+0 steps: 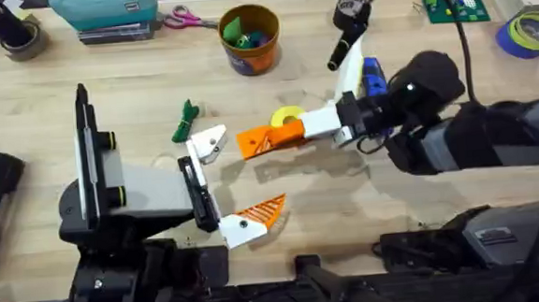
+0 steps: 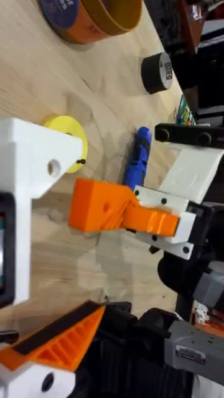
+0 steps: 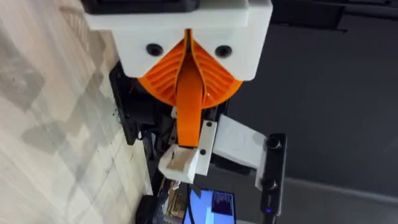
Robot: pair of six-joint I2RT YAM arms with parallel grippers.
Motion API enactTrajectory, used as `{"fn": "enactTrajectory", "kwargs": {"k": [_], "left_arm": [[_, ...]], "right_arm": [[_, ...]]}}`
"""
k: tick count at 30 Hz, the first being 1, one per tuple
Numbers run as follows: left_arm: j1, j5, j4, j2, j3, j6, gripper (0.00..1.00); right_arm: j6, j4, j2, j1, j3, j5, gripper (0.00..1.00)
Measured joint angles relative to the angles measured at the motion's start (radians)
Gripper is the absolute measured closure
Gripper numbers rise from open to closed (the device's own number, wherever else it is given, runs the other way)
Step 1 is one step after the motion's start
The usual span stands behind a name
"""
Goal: Pick up the gripper from the table and insert it into the empty holder that is missing its gripper. Then pick up a screw, insert it into the mounting hole, and use the screwdriver to tighten it. Finally, clean up the table by picking up the vegetable and placing it into the bucket.
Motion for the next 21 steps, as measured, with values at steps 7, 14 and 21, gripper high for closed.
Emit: {"fn": "enactTrajectory", "kwargs": {"k": [7,14,21], "left_arm": [[0.000,0.000,0.000,0.000,0.000,0.000,0.015],[0.000,0.000,0.000,0.000,0.000,0.000,0.015],[0.000,0.000,0.000,0.000,0.000,0.000,0.015]], "right_arm": [[0.039,0.071,-0.004,0.000,-0.026,0.022,0.993],[0.112,0.072,-0.004,0.003,-0.027,0.038,0.993],[0.142,0.072,-0.004,0.037,-0.027,0.067,0.993]]}}
